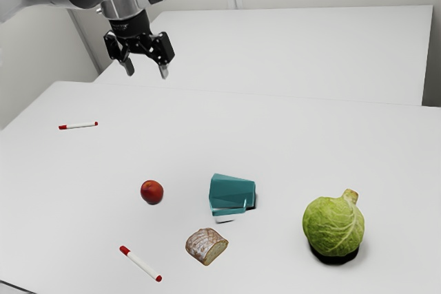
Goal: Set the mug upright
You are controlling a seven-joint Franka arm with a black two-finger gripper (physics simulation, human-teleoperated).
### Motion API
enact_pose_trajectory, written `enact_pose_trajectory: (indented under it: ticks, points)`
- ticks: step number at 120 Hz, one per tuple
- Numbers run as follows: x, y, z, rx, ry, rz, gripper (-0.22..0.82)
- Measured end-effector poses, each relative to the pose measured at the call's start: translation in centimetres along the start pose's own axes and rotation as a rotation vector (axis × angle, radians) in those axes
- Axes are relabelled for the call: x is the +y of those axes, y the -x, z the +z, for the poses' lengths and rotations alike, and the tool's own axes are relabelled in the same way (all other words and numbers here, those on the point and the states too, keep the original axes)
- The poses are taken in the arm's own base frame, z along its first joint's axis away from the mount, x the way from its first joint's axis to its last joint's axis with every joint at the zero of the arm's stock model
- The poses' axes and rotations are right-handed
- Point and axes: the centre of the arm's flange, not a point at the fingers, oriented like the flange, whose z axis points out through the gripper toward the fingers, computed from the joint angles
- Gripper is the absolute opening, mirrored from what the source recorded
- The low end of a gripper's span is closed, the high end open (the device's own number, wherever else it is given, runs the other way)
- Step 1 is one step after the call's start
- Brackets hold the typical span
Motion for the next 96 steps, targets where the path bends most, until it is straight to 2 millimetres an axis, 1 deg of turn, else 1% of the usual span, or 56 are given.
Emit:
enact_pose_trajectory:
  ticks: [16, 35, 49, 58, 68, 77, 96]
  points:
    - [-0.1, 0.0, 0.2, 0.001, 0.001, -0.003, 0.58]
    - [-0.2, 1.1, 2.2, -0.030, -0.001, -0.005, 0.58]
    - [0.4, 2.2, 4.3, -0.045, 0.026, -0.001, 0.58]
    - [0.5, 2.7, 6.1, -0.056, 0.058, -0.009, 0.58]
    - [0.6, 2.8, 8.2, -0.065, 0.099, -0.023, 0.58]
    - [0.9, 2.8, 9.6, -0.062, 0.139, -0.033, 0.58]
    - [1.6, 3.1, 13.6, -0.053, 0.229, -0.058, 0.58]
